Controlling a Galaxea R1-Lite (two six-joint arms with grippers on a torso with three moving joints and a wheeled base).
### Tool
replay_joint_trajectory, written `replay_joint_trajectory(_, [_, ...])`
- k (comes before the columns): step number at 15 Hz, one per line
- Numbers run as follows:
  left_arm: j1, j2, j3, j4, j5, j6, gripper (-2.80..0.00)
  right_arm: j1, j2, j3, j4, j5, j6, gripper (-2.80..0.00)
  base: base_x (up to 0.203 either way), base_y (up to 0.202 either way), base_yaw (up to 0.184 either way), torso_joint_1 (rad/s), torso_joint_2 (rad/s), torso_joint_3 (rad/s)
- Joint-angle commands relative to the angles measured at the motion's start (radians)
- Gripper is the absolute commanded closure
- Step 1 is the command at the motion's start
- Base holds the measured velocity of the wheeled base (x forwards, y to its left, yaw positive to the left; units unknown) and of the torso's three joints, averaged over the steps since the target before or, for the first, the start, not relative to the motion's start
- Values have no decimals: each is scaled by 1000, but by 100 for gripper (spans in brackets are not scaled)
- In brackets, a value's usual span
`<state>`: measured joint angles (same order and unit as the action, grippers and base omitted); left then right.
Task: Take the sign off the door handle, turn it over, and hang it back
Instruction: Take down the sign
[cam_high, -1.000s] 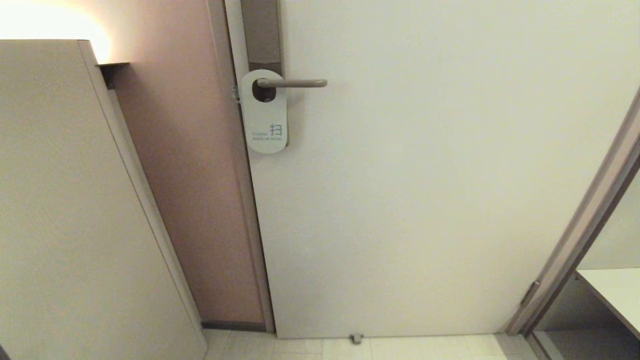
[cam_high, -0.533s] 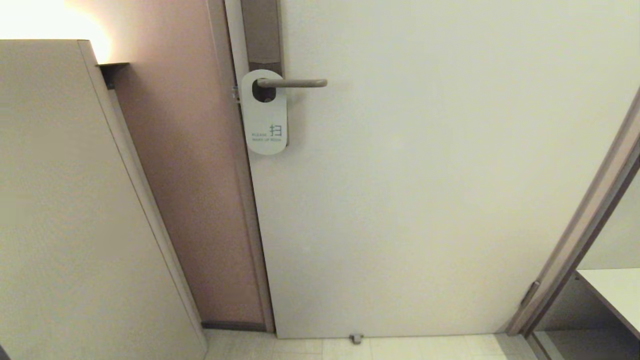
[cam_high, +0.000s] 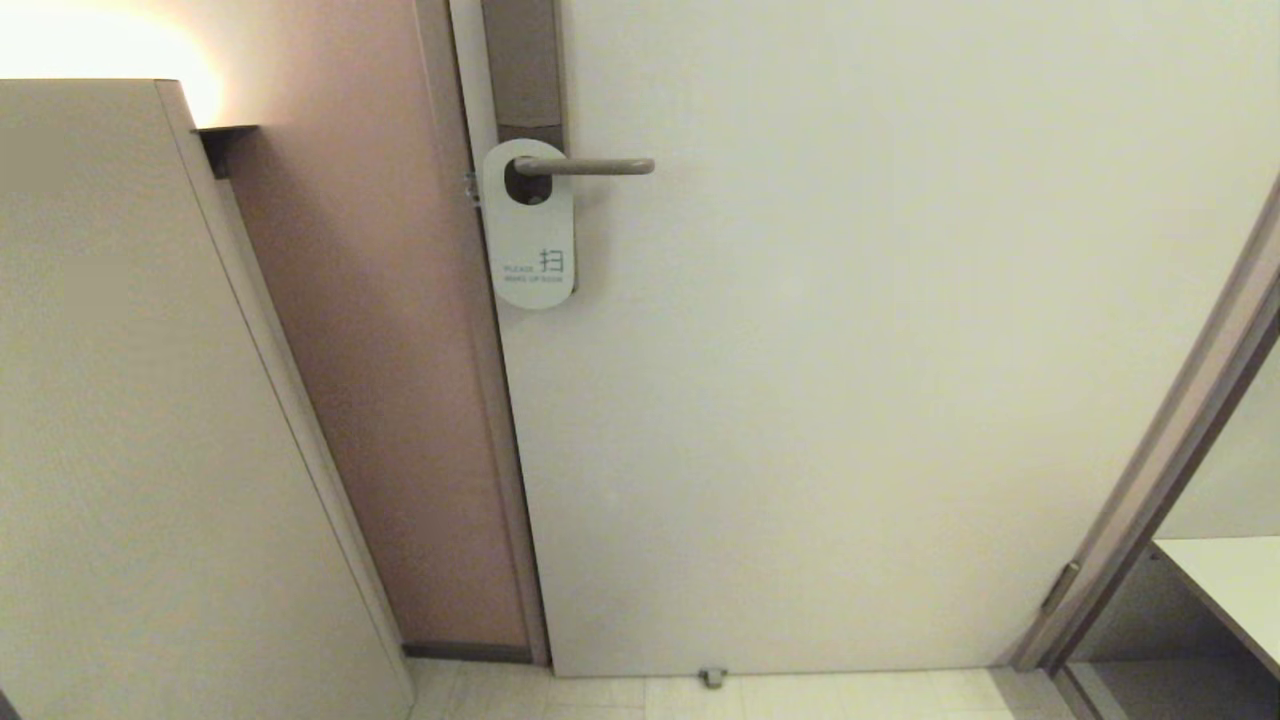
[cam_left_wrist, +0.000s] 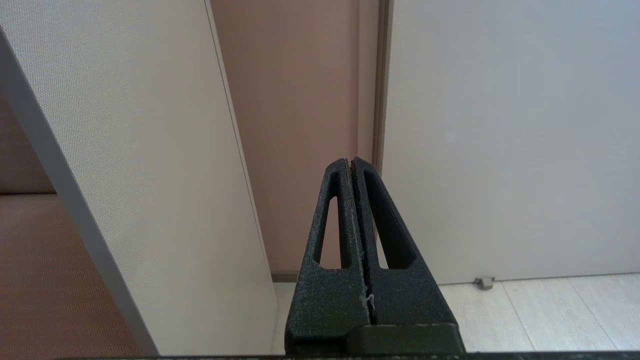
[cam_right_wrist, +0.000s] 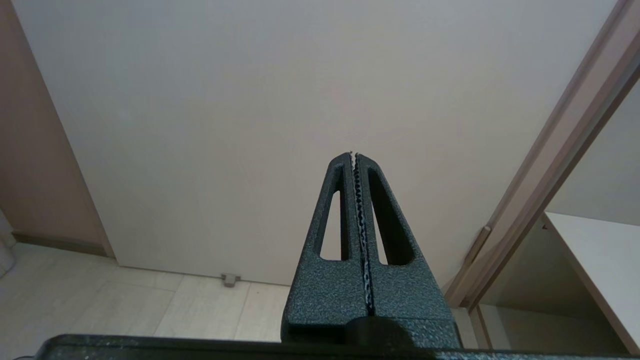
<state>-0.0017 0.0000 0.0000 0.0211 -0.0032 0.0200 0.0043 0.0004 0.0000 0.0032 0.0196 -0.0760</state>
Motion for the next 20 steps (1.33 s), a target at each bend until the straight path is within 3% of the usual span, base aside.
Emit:
replay_joint_trajectory(1, [0,0,0,0,0,0,0,0,0,0,0,0,-1,0,0,0,0,0,0,0])
replay_joint_trajectory(20, [0,0,0,0,-3,12,0,0,0,0,0,0,-1,0,0,0,0,0,0,0])
